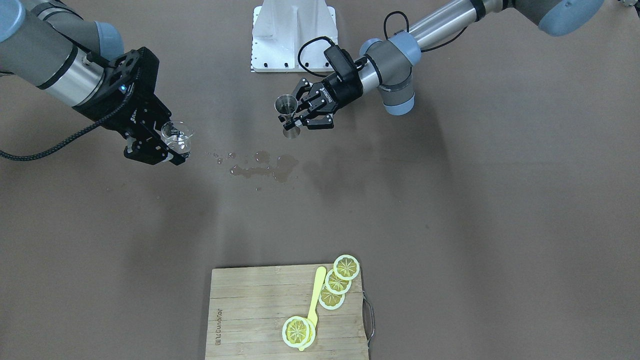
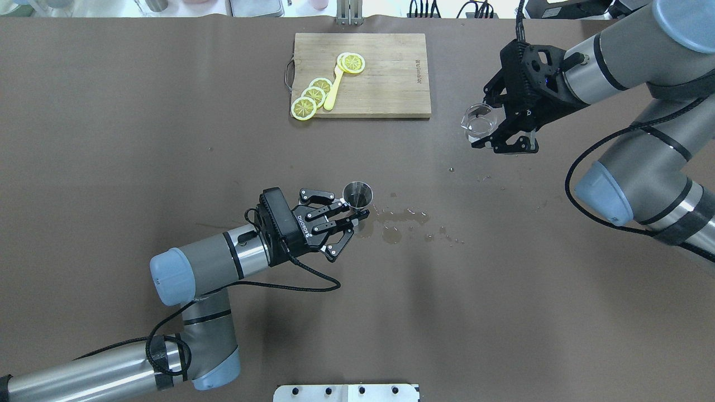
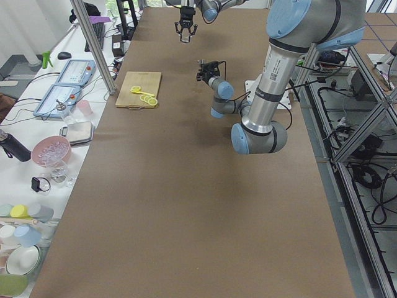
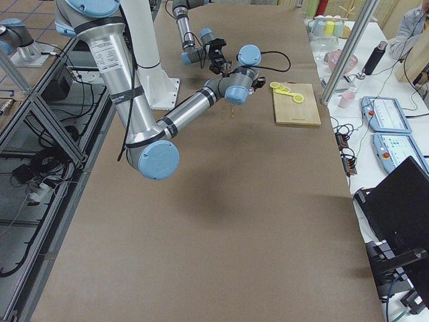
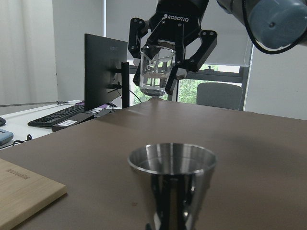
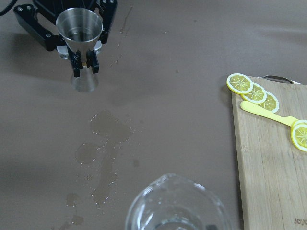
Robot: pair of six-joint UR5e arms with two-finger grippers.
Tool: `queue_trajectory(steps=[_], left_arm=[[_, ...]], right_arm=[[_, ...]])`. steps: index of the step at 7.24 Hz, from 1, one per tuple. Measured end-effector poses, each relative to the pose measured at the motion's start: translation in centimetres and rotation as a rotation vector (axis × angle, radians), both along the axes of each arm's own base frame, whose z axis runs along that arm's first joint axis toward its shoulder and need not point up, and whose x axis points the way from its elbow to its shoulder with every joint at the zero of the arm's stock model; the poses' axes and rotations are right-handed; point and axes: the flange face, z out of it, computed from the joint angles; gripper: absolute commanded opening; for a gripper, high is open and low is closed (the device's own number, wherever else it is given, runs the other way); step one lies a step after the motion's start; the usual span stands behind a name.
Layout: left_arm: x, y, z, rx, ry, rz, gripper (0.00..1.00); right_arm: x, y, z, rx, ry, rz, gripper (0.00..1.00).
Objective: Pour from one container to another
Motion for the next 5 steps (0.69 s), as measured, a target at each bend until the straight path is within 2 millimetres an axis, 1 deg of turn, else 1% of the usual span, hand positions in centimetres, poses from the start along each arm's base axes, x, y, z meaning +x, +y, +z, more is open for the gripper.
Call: queue_trajectory(steps=[3,5], left_arm=[[0.1,-0.1,0.1,-0.002,-0.005,-0.004,0.0],[0.1,-0.1,0.2,0.008,-0.012,-0.012,0.0]], right_arm=[[-0.2,0.1,-0.6,-0.005,0.011,0.017,0.0],[0.5,1.2,-2.4,-0.022,0.031,0.028,0.0]])
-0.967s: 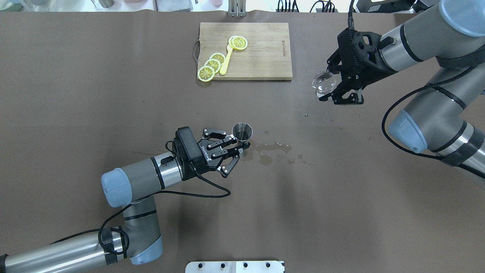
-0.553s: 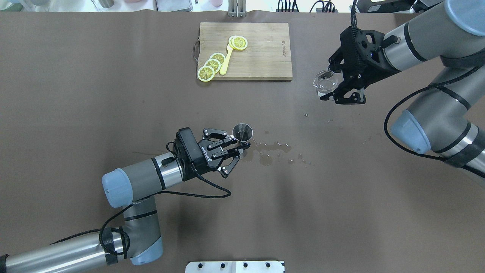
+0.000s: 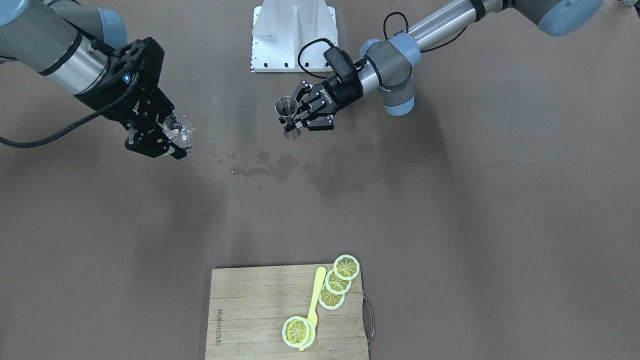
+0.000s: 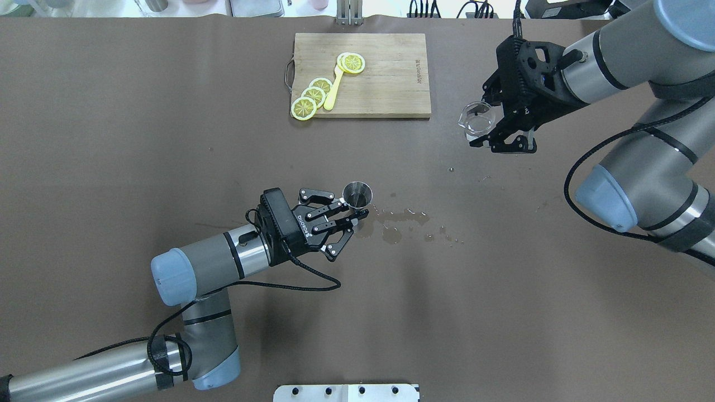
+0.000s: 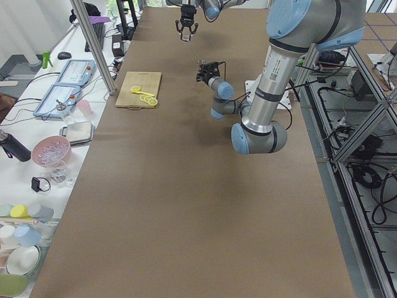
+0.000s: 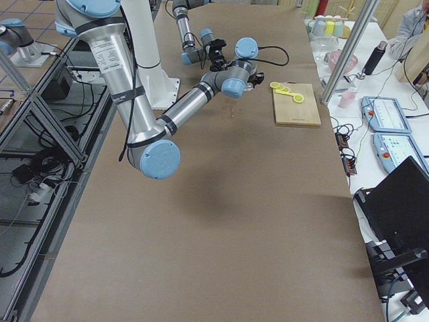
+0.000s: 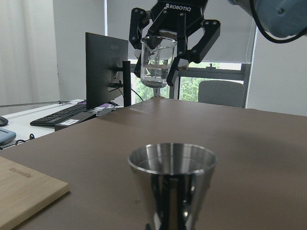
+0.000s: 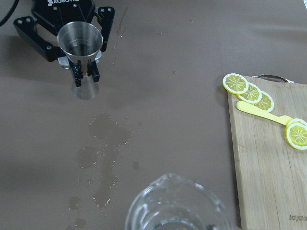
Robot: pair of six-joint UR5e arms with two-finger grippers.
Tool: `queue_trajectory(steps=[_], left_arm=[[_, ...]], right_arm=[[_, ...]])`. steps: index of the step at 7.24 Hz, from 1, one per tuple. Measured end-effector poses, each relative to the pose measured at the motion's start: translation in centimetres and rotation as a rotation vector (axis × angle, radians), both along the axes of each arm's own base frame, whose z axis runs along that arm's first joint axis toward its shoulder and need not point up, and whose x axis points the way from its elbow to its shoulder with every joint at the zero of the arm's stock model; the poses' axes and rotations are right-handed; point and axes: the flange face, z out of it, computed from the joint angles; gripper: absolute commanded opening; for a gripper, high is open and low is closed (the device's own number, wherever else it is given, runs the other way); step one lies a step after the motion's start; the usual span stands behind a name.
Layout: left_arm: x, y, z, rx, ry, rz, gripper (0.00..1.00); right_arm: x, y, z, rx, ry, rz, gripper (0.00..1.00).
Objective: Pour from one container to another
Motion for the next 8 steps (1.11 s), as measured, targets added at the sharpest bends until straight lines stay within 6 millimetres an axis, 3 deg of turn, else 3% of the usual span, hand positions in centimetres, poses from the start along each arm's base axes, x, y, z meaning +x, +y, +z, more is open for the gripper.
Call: queue_trajectory(steps=[4,8], left_arm=[[0.0,0.0,0.0,0.01,-0.008,-0.006,0.0],[0.1,-0.1,0.1,0.009,-0.012,-0.009,0.0]], right_arm=[[0.7,1.8,-2.7,-0.029,0.04,0.017,0.0],[-3.4,2.0,-4.3,-0.039,0.109,0.038,0.0]])
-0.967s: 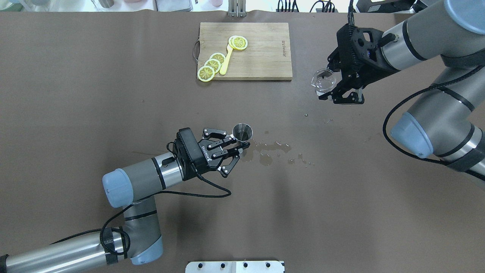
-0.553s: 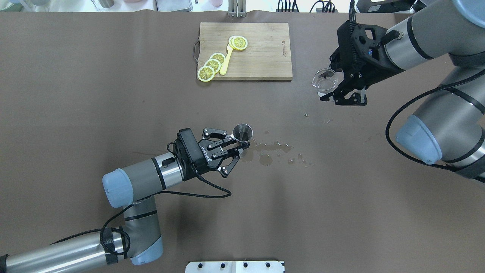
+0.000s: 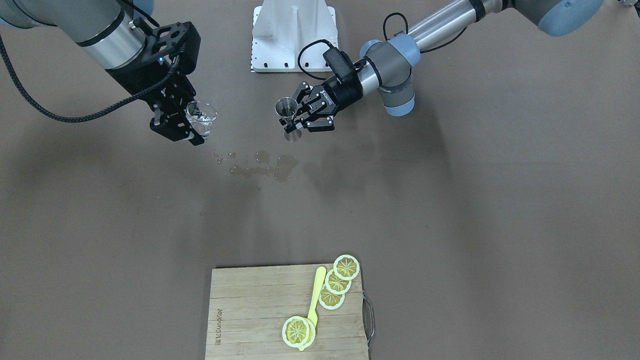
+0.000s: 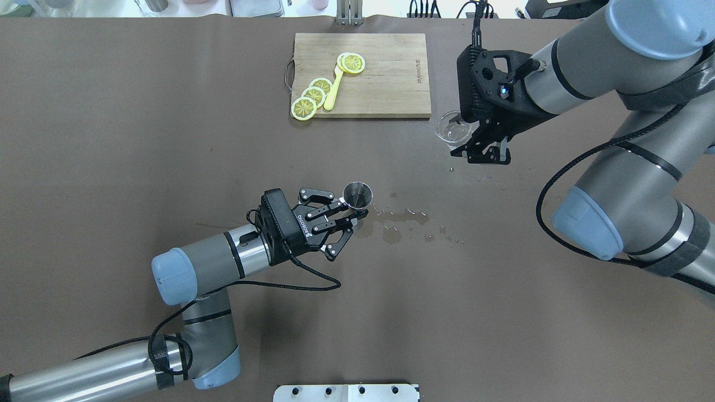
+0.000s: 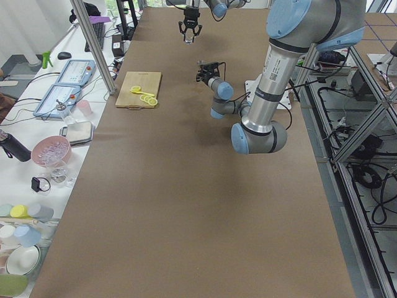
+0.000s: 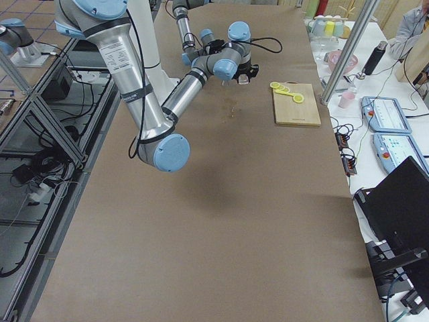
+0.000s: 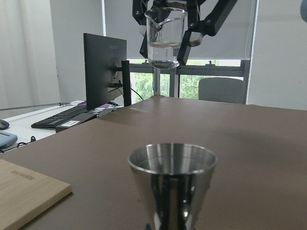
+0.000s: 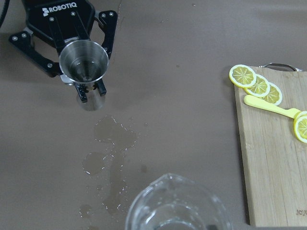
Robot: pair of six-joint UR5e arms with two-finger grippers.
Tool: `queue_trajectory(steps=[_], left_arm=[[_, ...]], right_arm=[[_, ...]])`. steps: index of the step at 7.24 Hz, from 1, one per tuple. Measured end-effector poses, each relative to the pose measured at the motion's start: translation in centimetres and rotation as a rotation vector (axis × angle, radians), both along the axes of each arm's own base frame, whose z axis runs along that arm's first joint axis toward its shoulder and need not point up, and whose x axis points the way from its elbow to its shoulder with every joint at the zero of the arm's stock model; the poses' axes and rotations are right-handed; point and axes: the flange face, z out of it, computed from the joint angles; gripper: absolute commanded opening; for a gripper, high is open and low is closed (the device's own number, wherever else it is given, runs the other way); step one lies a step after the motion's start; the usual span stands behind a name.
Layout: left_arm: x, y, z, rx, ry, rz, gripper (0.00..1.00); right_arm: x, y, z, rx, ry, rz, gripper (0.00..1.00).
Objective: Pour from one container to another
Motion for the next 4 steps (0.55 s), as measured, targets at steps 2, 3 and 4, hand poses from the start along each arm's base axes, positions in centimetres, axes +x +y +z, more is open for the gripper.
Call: queue_trajectory(steps=[2,3,4], left_arm=[[0.0,0.0,0.0,0.0,-0.001,-0.001,0.0],[0.0,-0.1,0.1,0.002,-0.004,-0.003,0.0],[0.0,-0.2,0.1,0.009,-0.011,-0.008,0.0]], right_arm=[[-0.9,0.0,-1.1,-0.001,0.021,0.012,0.0],[-1.7,0.2,-1.9,-0.001,0.032,0.014,0.0],[-2.4,0.4,-2.8,-0.004,0.041,0.011,0.0]])
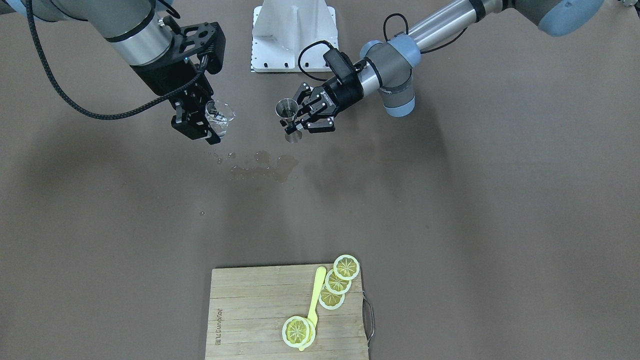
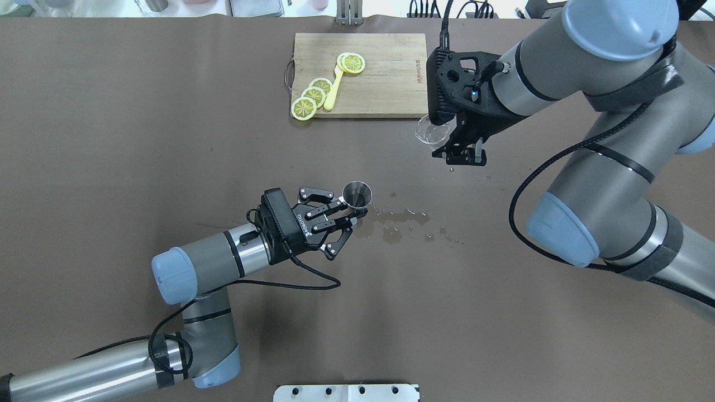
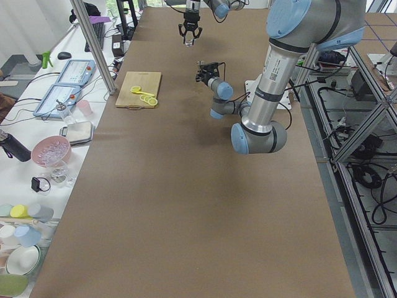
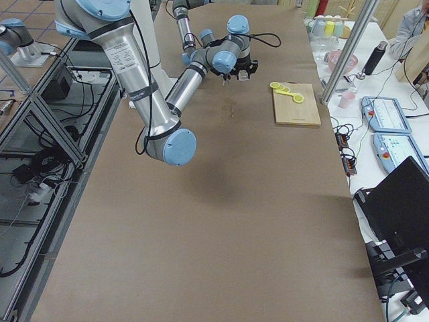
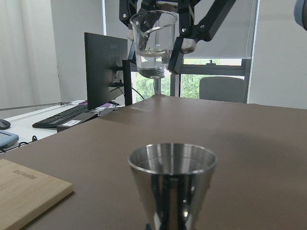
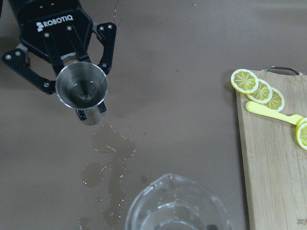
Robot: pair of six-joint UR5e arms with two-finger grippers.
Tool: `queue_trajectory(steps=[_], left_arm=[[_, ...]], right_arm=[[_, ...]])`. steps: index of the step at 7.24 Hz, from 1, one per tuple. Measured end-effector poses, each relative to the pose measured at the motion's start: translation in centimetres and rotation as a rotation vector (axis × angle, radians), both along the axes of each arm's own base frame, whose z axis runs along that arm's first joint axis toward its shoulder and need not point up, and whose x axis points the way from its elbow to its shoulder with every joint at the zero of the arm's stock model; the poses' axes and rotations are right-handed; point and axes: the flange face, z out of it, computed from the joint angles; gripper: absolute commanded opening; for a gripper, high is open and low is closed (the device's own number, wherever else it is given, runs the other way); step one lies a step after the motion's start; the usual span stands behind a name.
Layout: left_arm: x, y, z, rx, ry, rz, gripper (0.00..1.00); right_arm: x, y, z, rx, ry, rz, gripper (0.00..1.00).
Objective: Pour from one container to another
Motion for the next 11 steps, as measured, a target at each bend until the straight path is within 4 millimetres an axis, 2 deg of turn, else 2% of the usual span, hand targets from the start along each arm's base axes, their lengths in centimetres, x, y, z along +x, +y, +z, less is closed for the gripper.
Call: queue_trajectory(steps=[3,6,11], left_arm=[[0.0,-0.5,0.2,0.01,-0.016,-0.015,0.0],[0.0,-0.7,0.3,0.012,-0.02,-0.02,0.0],[0.1,-0.7,0.3,0.012,-0.022,-0.021,0.0]], right_arm=[[-1.4,0.7,-1.6,-0.023,0.032,-0.02,0.0],[-3.1,1.9,-2.3,-0.017,0.062,-0.077,0.0],[-4.4,2.9,-4.0,-0.009,0.153,-0.166,0.0]])
